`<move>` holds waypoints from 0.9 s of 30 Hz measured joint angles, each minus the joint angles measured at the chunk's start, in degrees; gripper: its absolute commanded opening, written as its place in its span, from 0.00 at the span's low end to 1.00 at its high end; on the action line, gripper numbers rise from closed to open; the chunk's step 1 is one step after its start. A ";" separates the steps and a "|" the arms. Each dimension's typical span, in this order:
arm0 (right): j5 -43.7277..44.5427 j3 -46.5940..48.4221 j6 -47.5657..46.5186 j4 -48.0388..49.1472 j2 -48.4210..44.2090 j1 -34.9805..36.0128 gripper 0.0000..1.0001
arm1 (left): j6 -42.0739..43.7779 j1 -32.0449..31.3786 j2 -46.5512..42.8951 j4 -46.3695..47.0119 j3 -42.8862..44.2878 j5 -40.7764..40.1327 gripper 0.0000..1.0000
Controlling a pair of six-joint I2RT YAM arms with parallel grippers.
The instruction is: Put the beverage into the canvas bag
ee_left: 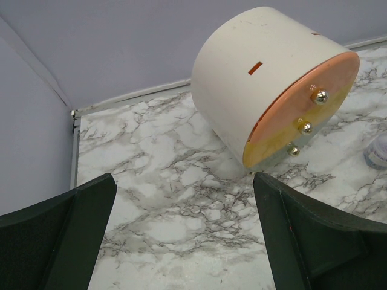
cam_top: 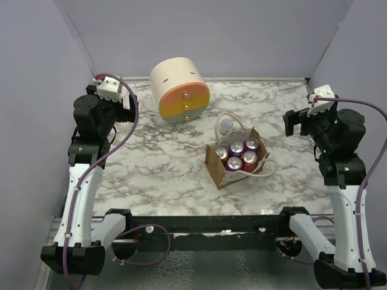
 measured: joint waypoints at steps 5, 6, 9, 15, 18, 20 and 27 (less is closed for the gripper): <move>-0.07 0.00 0.00 0.00 0.09 0.00 1.00 | 0.00 0.00 0.00 0.02 0.00 0.00 0.99; -0.20 0.02 -0.02 0.00 0.09 0.00 1.00 | 0.00 0.00 0.00 0.02 0.00 0.02 0.99; -0.35 0.02 -0.02 0.00 0.09 0.00 1.00 | 0.00 0.00 0.00 0.00 0.00 0.04 0.99; -0.39 0.00 -0.02 0.00 0.09 0.00 1.00 | 0.00 0.00 0.00 0.02 0.00 0.26 0.99; -0.42 0.00 -0.02 0.00 0.09 0.00 1.00 | 0.00 0.00 0.00 0.02 0.00 0.63 0.99; -0.44 0.02 -0.02 0.00 0.09 0.00 1.00 | 0.00 0.00 0.00 0.02 0.00 0.87 0.99; -0.44 0.00 -0.02 0.02 0.09 0.00 1.00 | 0.00 0.00 0.00 0.02 0.00 1.03 0.99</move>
